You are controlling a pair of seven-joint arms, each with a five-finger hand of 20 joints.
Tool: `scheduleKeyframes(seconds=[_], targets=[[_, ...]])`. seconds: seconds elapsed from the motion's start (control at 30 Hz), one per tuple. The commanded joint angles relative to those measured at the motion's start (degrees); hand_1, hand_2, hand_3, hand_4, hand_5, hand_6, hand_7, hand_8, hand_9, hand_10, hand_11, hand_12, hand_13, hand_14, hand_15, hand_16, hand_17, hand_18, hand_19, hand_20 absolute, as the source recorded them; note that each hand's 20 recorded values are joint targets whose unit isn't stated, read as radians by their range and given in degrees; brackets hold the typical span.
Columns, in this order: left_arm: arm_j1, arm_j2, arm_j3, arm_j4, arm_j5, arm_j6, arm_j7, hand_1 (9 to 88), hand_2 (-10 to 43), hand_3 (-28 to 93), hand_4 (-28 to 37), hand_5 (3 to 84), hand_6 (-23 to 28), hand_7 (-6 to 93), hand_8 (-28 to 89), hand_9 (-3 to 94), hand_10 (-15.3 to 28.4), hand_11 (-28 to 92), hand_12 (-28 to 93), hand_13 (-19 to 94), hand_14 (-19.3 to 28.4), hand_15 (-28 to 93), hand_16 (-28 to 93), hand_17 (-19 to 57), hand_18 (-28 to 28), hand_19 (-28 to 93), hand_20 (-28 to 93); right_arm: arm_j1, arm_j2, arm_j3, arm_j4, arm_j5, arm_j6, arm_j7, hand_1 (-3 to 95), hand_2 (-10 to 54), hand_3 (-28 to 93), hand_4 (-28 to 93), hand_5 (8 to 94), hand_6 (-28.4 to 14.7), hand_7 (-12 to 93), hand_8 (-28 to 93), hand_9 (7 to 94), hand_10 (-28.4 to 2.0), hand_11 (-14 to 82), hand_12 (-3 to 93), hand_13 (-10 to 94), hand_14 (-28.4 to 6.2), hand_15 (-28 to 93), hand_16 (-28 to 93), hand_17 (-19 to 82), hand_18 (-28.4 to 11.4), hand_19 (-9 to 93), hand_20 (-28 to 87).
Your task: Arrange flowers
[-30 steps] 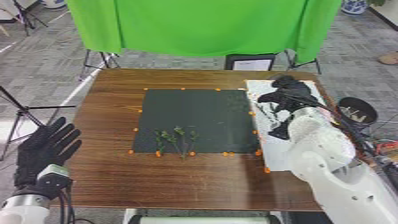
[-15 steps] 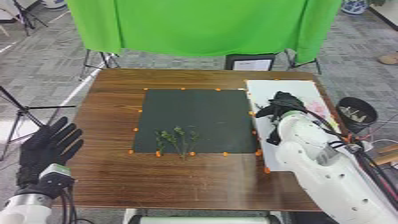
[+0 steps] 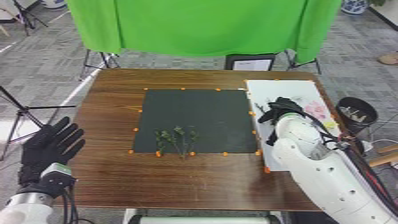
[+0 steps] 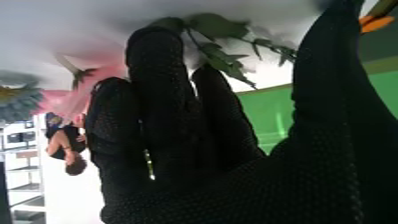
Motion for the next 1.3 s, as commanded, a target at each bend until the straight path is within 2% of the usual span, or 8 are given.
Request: scheduleKeyframes(seconds=[0.03,0.2,0.33,0.63,0.83,0.9,1.1,1.3], targets=[[0.1,-1.00,0.36,0.14,0.29,0.00,-1.10,26.7,11.8,75,-26.5,40.8,10.5,13.1,-8,33.3,17.1,20,13,21,16.8,35,-6,-8.6,16.3,38,9,-2.5,-1.3,-1.5,4.0,-0.5,5.1,-0.6,45.7,-9.5,69,-28,65.0,-6.6,15,-12,67.5,-16.3,15.7,15.4,76,-9.5,58,21,45,-22.0,93,25],[-1.0,-1.34,1.78,0.36,0.39,-0.41,-1.67,26.7,11.9,75,-26.5,40.8,10.5,13.1,-8,33.3,17.1,20,13,21,17.0,36,-6,-8.5,16.6,39,9,-3.8,-1.9,-2.7,5.4,-1.6,7.7,-1.0,59.3,-9.5,60,-28,75.5,-2.6,20,-2,81.6,-10.9,10.2,28.7,82,-7.0,57,27,49,-21.0,93,33],[-1.3,-1.66,1.76,0.51,0.84,-0.58,-2.48,26.7,11.9,75,-26.5,40.8,10.5,13.2,-8,33.3,17.1,20,13,22,16.9,36,-6,-8.4,16.6,39,10,-4.6,-2.3,-1.8,5.4,1.4,10.2,-1.6,59.6,-9.5,65,-28,78.9,-0.1,29,2,87.2,-8.0,7.4,35.8,83,-6.5,57,29,49,-20.8,93,34],[-0.5,-0.52,1.31,0.56,0.53,-0.68,-2.04,26.7,11.9,75,-26.5,40.8,10.6,13.1,-8,33.3,17.1,20,13,21,16.9,36,-6,-8.3,16.5,39,10,-5.8,-0.2,-2.0,2.0,-2.2,19.1,-1.6,55.9,-9.5,75,-26,79.2,-0.8,37,8,90.2,-8.9,9.8,40.1,86,-4.9,56,30,52,-20.4,93,35],[0.2,-0.81,1.28,0.30,0.39,-0.94,-1.15,26.7,11.9,75,-26.5,40.8,10.6,13.1,-8,33.3,17.1,20,13,22,17.0,36,-6,-8.4,16.5,39,10,-6.4,1.1,-2.8,-3.4,-1.0,26.3,-1.3,49.8,-9.5,81,-18,78.9,-1.3,40,11,90.8,-8.6,10.8,41.7,86,-5.0,54,34,52,-20.4,93,34],[0.6,-0.98,0.99,0.02,0.76,-0.41,-1.01,26.7,11.9,75,-26.5,40.8,10.5,13.1,-8,33.3,17.1,20,13,22,16.9,36,-6,-8.4,16.5,39,10,-6.6,1.5,-3.5,-4.9,-0.4,26.9,-3.3,49.3,-9.5,81,-17,78.8,-1.2,40,11,90.9,-8.5,11.2,42.0,86,-5.1,53,35,52,-20.4,93,34],[-0.2,-0.49,0.98,-0.50,5.29,-0.50,-1.83,26.7,11.8,75,-26.5,40.8,10.5,13.1,-8,33.3,17.1,20,13,22,17.0,36,-6,-8.4,16.5,39,10,-5.6,1.3,-6.5,-10.7,6.7,31.8,-3.4,49.1,-9.5,81,-17,78.6,-1.2,40,12,90.7,-8.6,11.4,42.4,86,-5.6,53,35,52,-20.5,93,34],[-2.8,0.41,1.90,0.30,5.11,-0.30,-1.46,26.6,11.7,75,-26.4,40.8,10.5,13.2,-8,33.2,17.1,20,13,22,16.9,36,-6,-8.4,16.5,39,10,-5.1,-3.0,-8.8,-14.1,13.7,33.3,-0.1,50.4,-9.5,80,-19,77.6,-1.0,41,14,90.0,-9.1,11.9,42.7,86,-5.9,53,34,52,-20.7,93,34]])
